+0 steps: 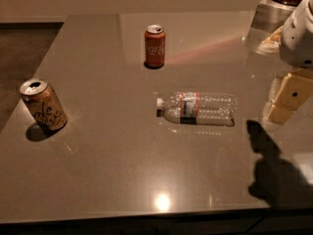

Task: Pick water bottle

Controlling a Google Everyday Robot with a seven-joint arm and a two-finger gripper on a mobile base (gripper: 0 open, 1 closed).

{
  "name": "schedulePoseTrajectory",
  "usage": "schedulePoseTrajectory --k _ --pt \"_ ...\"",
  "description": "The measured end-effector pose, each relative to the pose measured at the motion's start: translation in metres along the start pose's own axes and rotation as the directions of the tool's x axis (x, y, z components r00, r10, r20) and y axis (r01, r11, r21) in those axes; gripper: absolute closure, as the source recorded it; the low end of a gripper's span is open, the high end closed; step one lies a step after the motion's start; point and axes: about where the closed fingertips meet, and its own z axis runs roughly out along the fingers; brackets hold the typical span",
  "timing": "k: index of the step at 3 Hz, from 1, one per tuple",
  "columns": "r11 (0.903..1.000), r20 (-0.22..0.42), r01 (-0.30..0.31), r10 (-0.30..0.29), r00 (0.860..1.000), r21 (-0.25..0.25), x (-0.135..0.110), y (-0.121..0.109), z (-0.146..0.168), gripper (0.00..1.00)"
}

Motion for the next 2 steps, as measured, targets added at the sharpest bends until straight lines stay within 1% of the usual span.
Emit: schedulePoseTrajectory --k 1,2 --pt "0.9999 -0.003 0.013 -0.013 1.000 0.001 -0.008 -0.003 0.003 0.00" --pt "0.9979 -0.018 0.058 -0.058 0.998 -0.030 -0.026 -0.006 0.018 0.00"
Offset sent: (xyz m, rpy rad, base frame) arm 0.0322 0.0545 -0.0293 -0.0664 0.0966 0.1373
